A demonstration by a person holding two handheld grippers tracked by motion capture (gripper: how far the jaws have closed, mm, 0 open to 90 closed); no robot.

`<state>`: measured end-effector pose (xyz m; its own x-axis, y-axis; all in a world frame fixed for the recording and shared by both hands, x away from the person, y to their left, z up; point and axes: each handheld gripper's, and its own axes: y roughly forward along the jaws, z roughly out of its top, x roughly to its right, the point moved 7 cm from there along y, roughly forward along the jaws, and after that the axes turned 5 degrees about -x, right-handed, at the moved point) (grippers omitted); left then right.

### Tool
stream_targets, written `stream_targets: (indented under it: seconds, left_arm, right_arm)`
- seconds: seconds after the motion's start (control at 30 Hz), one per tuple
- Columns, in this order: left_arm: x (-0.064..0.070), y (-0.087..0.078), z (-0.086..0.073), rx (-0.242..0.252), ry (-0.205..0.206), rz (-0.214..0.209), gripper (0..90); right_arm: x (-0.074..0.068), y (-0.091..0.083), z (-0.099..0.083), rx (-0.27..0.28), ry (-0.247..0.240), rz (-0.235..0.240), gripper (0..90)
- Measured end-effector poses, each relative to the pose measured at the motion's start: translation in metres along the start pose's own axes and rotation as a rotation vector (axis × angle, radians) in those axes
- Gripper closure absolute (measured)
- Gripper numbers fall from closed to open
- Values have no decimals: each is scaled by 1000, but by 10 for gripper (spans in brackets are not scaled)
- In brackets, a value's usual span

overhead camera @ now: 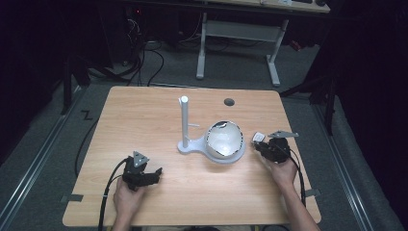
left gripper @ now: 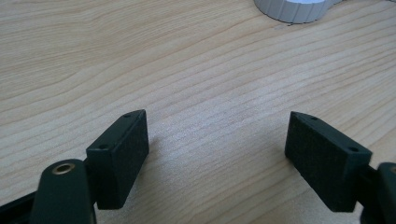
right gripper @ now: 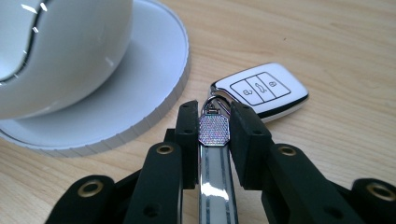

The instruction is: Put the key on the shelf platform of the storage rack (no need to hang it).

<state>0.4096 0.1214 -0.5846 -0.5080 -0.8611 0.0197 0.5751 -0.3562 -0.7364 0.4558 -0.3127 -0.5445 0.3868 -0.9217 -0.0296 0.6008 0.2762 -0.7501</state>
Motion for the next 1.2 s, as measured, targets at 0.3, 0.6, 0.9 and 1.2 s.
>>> stream_targets:
  seconds: [0.3,0.6,0.9,1.2]
  left_arm:
    - [0,0,0,0,0,0,220]
    - [0,0,0,1,0,1,220]
    - [0,0,0,0,1,0,220]
    - [0,0,0,0,1,2,220]
  right_arm:
    - [9,-24,12,83,30,-4,744]
    - [6,-43,19,126,1,-12,744]
    - [8,-56,19,155,6,-7,744]
    - [5,-65,20,172,7,8,744]
